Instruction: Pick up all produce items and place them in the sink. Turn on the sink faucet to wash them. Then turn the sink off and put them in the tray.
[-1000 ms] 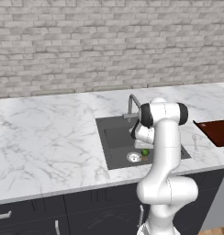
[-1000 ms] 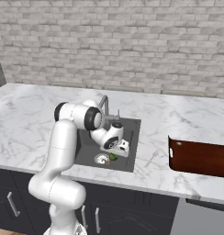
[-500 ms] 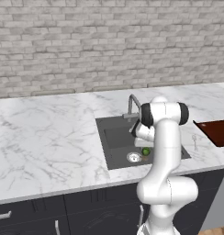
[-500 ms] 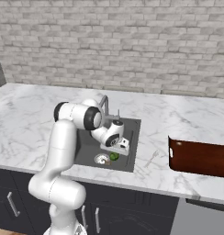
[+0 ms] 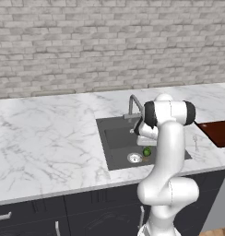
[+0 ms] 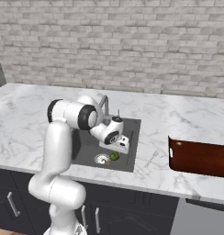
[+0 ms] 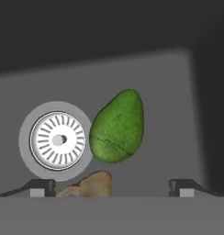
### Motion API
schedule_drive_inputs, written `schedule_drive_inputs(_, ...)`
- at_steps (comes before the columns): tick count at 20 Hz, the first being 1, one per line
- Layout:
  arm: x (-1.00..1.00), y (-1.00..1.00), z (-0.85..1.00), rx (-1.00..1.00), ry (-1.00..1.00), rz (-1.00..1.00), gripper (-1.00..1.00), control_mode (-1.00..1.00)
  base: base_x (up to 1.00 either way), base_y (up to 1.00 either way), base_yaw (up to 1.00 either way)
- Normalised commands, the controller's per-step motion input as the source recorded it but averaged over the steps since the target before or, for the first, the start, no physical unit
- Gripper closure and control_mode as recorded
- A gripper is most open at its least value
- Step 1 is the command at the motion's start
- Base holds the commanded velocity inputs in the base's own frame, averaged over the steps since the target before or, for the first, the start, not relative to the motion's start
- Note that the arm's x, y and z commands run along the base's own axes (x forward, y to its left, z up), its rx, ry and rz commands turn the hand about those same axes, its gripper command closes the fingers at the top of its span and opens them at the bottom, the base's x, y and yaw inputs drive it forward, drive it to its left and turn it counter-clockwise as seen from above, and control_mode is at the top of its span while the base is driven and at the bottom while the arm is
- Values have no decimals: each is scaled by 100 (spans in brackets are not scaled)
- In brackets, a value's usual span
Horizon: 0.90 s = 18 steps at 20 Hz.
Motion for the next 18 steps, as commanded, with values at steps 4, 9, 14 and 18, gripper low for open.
schedule_drive_inputs(4,-29,0,53,0,0,0,-100,-100,0,0,0)
schedule_drive_inputs(9,-30,0,57,0,-1,0,-100,-100,0,0,0)
schedule_drive_inputs(14,-28,3,56,0,-1,0,-100,-100,0,0,0)
schedule_drive_inputs(18,-27,5,53,0,-2,0,-100,-100,0,0,0)
